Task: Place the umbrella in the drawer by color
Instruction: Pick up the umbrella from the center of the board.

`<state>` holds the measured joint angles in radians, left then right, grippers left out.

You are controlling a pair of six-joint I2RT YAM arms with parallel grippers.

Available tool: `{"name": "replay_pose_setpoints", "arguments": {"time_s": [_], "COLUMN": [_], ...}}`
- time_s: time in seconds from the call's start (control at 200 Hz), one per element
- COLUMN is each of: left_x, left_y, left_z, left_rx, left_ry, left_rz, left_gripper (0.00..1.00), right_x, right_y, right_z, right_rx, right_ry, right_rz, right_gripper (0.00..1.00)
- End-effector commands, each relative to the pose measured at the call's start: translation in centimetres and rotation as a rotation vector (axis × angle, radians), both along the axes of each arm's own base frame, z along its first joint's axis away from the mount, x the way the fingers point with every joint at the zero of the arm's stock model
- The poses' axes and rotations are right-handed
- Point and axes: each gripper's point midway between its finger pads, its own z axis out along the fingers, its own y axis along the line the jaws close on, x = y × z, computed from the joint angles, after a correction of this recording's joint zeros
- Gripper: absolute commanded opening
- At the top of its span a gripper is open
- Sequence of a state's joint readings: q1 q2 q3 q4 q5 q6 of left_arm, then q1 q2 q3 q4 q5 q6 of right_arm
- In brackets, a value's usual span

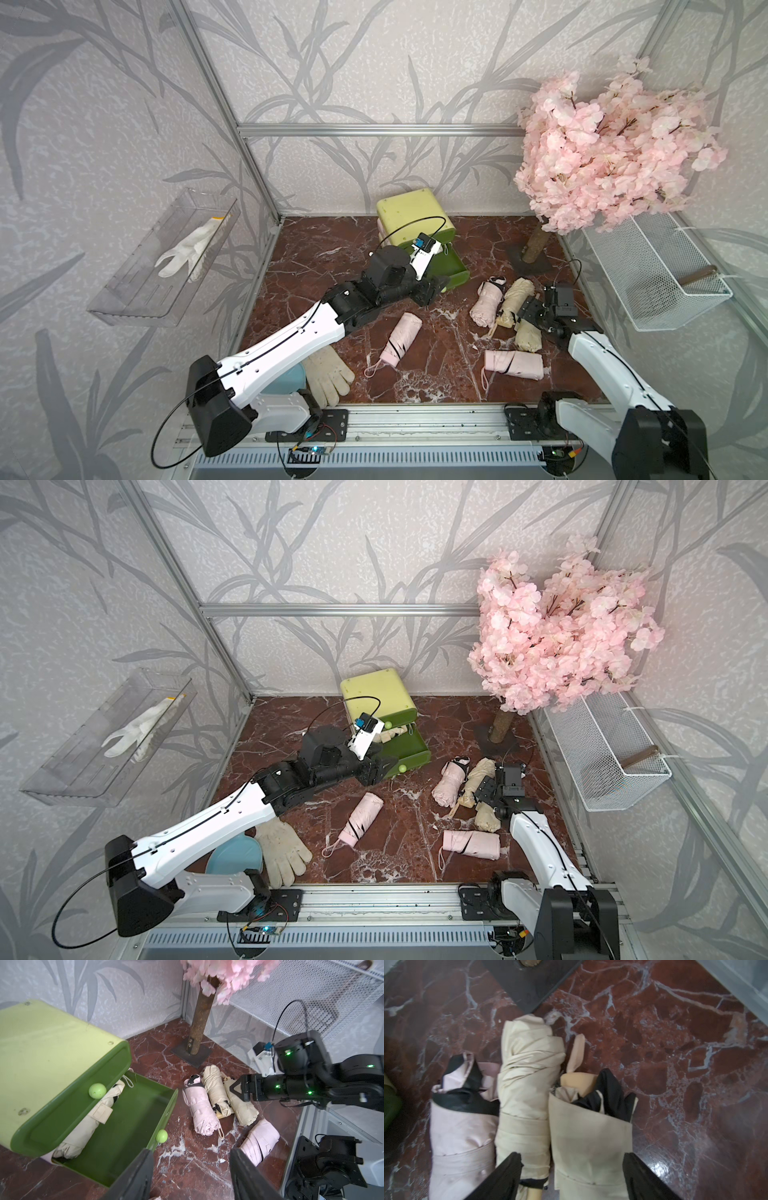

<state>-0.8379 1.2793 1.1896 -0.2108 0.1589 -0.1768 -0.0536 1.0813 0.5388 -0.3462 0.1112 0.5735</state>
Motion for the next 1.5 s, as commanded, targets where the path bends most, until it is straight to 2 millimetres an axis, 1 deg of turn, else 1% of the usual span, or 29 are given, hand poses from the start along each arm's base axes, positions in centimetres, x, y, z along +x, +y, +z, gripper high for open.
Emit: {"name": "replay_pose_setpoints", "arguments": {"time_s": [0.0, 0.08, 0.19, 0.33, 0.365, 0.415, 0.45, 0.525, 0.55, 0.605, 0.67, 0.765, 0.775, 0.79, 0.795, 0.805, 0.855, 0.96, 1.06, 1.07, 1.08, 1.085, 1.134, 1.159, 1.219, 1.304, 1.369, 1.409, 1.494], "left_x": [-0.3, -0.3, -0.4, -0.1, -0.1, -0.1, 0.0, 0.1, 0.2, 0.2, 0.5, 0.5, 0.5, 0.6, 0.6, 0.6, 0.8, 0.7, 1.2, 1.3, 1.4, 1.4, 1.6, 1.7, 1.7, 1.7, 1.8, 1.8, 1.9], "left_y": [-0.4, -0.4, -0.3, -0.1, -0.2, -0.2, -0.3, -0.3, -0.2, -0.2, 0.1, 0.8, 0.9, 1.1, 1.2, 1.3, 2.4, 5.2, 8.6, 8.9, 9.2, 9.4, 10.6, 11.0, 11.8, 12.7, 13.4, 13.9, 15.3], "left_z": [1.7, 1.7, 1.6, 1.4, 1.4, 1.4, 1.4, 1.2, 1.2, 1.2, 1.2, 1.3, 1.2, 1.2, 1.2, 1.1, 1.0, 0.7, -0.1, -0.2, -0.4, -0.4, -1.1, -1.4, -2.3, -3.5, -4.8, -5.5, -7.0], "left_rx": [-0.058, -0.056, -0.053, -0.052, -0.054, -0.059, -0.063, -0.061, -0.06, -0.061, -0.065, -0.069, -0.068, -0.067, -0.065, -0.065, -0.073, -0.09, -0.072, -0.069, -0.066, -0.066, -0.062, -0.066, -0.075, -0.089, -0.104, -0.115, -0.133], "left_ry": [-0.041, -0.041, -0.039, -0.036, -0.034, -0.031, -0.03, -0.027, -0.026, -0.029, -0.033, -0.044, -0.045, -0.046, -0.046, -0.046, -0.033, 0.0, 0.012, 0.013, 0.013, 0.014, 0.029, 0.038, 0.068, 0.103, 0.139, 0.156, 0.179], "left_rz": [-0.025, -0.029, -0.027, -0.006, -0.005, -0.005, -0.003, 0.003, 0.006, 0.013, 0.033, 0.063, 0.065, 0.072, 0.076, 0.08, 0.132, 0.201, 0.307, 0.318, 0.331, 0.337, 0.377, 0.388, 0.406, 0.429, 0.456, 0.479, 0.531], "left_gripper": [0.63, 0.63, 0.63, 0.64, 0.64, 0.64, 0.64, 0.64, 0.64, 0.64, 0.64, 0.67, 0.67, 0.67, 0.67, 0.67, 0.68, 0.74, 0.76, 0.76, 0.76, 0.76, 0.76, 0.77, 0.77, 0.77, 0.77, 0.77, 0.76], "right_x": [-0.8, -0.9, -0.7, -0.3, -0.3, -0.1, 0.1, 0.5, 0.6, 0.5, 0.3, 0.3, 0.3, 0.4, 0.4, 0.5, 0.9, 2.3, 3.6, 3.6, 3.8, 3.8, 4.3, 4.8, 5.9, 6.5, 7.5, 8.1, 8.7], "right_y": [0.3, 0.0, 0.3, 1.5, 1.8, 1.8, 1.8, 1.4, 1.1, 0.6, 0.4, 1.5, 1.6, 1.9, 2.2, 2.4, 4.3, 10.4, 17.8, 18.6, 19.3, 19.6, 22.6, 23.8, 26.1, 28.7, 29.7, 30.0, 30.4], "right_z": [-1.3, -1.7, -3.4, -5.4, -5.8, -5.9, -5.7, -3.9, -3.0, -0.9, 2.7, 7.9, 8.2, 9.0, 9.8, 10.0, 13.1, 18.7, 22.2, 22.9, 22.7, 23.2, 24.2, 24.2, 25.2, 25.4, 25.3, 25.1, 23.1], "right_rx": [0.059, 0.06, 0.127, 0.209, 0.222, 0.227, 0.225, 0.19, 0.161, 0.091, 0.018, -0.059, -0.065, -0.08, -0.091, -0.096, -0.142, -0.217, -0.298, -0.313, -0.328, -0.337, -0.404, -0.414, -0.442, -0.573, -0.682, -0.748, -0.903], "right_ry": [0.052, 0.072, 0.12, 0.223, 0.243, 0.243, 0.223, 0.13, 0.093, 0.029, -0.071, -0.225, -0.231, -0.255, -0.277, -0.284, -0.372, -0.538, -0.67, -0.701, -0.698, -0.718, -0.762, -0.764, -0.779, -0.813, -0.859, -0.882, -0.872], "right_rz": [-0.006, -0.019, -0.028, 0.014, 0.02, 0.02, 0.018, 0.023, 0.022, 0.024, 0.043, 0.128, 0.132, 0.154, 0.174, 0.184, 0.292, 0.593, 0.955, 0.988, 1.027, 1.041, 1.192, 1.264, 1.406, 1.664, 1.759, 1.813, 2.005], "right_gripper": [0.8, 0.8, 0.79, 0.75, 0.72, 0.64, 0.55, 0.21, 0.15, 0.13, 0.12, 0.13, 0.13, 0.13, 0.13, 0.13, 0.13, 0.12, 0.1, 0.1, 0.1, 0.1, 0.09, 0.09, 0.09, 0.09, 0.08, 0.05, 0.0]}}
